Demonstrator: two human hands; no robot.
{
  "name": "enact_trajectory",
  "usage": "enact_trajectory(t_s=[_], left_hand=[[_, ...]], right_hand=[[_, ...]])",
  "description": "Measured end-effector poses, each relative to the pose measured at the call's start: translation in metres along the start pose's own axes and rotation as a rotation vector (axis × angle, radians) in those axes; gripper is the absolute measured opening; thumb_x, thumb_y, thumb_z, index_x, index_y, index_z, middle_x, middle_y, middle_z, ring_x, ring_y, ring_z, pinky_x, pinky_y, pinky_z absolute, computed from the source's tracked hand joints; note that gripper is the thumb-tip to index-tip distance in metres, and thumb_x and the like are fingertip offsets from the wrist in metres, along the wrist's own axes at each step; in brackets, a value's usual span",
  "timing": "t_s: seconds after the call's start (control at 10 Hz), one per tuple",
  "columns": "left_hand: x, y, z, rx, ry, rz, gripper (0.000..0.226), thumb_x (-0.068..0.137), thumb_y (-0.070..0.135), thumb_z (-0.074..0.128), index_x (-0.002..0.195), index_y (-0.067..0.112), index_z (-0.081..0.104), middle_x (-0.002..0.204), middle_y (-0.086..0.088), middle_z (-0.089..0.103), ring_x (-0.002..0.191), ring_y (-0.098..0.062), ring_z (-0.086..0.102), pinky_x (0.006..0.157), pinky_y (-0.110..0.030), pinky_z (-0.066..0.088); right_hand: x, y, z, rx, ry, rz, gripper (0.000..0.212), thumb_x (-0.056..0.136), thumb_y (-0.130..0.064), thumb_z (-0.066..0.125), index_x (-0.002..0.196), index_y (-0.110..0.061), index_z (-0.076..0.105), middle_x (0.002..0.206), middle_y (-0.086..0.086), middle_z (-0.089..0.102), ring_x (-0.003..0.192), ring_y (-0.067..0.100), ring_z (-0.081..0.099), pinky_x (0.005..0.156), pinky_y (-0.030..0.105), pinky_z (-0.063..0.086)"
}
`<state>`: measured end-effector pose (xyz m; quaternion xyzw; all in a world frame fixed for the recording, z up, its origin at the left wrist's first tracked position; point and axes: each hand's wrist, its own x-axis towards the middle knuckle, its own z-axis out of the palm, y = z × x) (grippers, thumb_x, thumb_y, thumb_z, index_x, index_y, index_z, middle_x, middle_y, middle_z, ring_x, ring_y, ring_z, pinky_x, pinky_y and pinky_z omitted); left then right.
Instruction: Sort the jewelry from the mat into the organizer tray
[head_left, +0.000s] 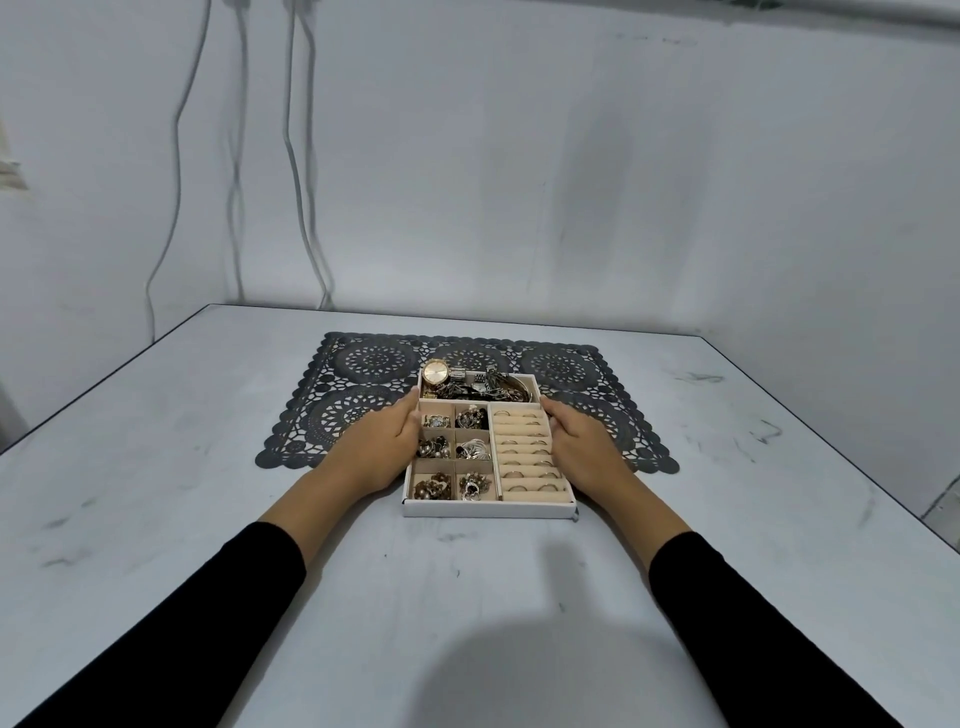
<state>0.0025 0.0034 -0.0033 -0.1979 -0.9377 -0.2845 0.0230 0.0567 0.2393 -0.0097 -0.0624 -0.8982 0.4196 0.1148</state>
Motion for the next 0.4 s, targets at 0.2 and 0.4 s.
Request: enact_trajectory(t_s=[0.2,0.4], left_hand=[[-0.008,0.004,-0.004,-0.026,-0.001,-0.011,0.047,0.106,0.03,0.026,0.152,0.021,0.031,0.146,-0.006,0.05,0.129,-0.024,0.049,0.097,-0.031,0.039],[-0.037,0.008,-0.019,-0.018,-0.125,-0.048,0.054,0.106,0.04,0.019,0.154,0.016,0.019,0.162,-0.001,0.019,0.149,-0.016,0.019,0.118,-0.029,0.016]], right_hand=[[-0.007,-0.003,-0.004,0.013,-0.018,0.006,0.041,0.101,-0.018,0.035,0.14,-0.018,0.047,0.135,0.0,0.055,0.12,0.015,0.051,0.091,0.022,0.038],[-0.049,-0.021,-0.029,-0.025,-0.119,-0.036,0.028,0.103,-0.028,0.035,0.125,-0.034,0.052,0.106,-0.034,0.05,0.091,-0.017,0.05,0.068,-0.005,0.033]])
